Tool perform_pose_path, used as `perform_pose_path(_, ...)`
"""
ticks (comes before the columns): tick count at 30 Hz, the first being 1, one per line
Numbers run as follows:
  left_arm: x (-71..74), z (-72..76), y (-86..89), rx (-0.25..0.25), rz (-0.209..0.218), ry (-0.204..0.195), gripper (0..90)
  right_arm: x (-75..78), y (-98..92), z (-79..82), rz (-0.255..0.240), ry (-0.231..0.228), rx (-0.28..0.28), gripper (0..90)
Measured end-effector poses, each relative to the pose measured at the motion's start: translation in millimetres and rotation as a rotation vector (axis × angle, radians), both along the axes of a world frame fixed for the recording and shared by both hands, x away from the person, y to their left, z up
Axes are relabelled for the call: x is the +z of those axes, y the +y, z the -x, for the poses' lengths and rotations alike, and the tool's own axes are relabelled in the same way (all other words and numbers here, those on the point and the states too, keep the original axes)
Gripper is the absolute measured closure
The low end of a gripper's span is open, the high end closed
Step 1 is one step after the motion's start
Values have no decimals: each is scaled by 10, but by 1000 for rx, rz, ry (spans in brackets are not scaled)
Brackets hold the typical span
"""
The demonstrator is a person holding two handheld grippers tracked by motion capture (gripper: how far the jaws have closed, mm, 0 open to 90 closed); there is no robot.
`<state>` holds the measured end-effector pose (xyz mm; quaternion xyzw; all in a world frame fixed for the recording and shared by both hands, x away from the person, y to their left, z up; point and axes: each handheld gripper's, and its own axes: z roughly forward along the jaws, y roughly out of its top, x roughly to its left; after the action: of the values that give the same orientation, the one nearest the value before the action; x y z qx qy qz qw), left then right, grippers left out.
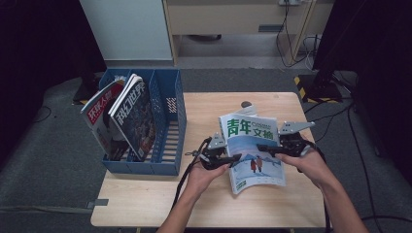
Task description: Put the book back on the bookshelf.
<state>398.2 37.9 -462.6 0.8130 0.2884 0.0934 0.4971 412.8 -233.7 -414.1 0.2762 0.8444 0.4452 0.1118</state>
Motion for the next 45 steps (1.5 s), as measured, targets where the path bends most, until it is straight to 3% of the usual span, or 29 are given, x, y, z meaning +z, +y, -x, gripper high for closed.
perform_pose_path(3, 40, 15, -12, -1, -18, -27, 598, 32, 4, 2, 29, -3, 2, 637)
perform_pose_path(21, 87, 10, 43, -4, -22, -50, 623, 37, -9, 9, 4, -1, -3, 618)
perform_pose_path(30, 192, -38, 58, 28, -80, -122, 653, 53, 9, 9, -23, -28, -5, 623)
perform_pose_path(35, 183, -28, 93, 29, -61, -136, 669, 56, -11, 1, -27, -31, -19, 595)
perform_pose_path(40, 186, 6, 144, 8, -69, -150, 687, 79, -96, 9, -25, -33, -50, 567)
perform_pose_path(43, 173, 35, 173, -3, -65, -162, 701, 112, -185, 16, -62, -36, -40, 626)
perform_pose_path(45, 178, 64, 151, -11, -71, -179, 704, 115, -166, 28, -59, -31, -18, 654)
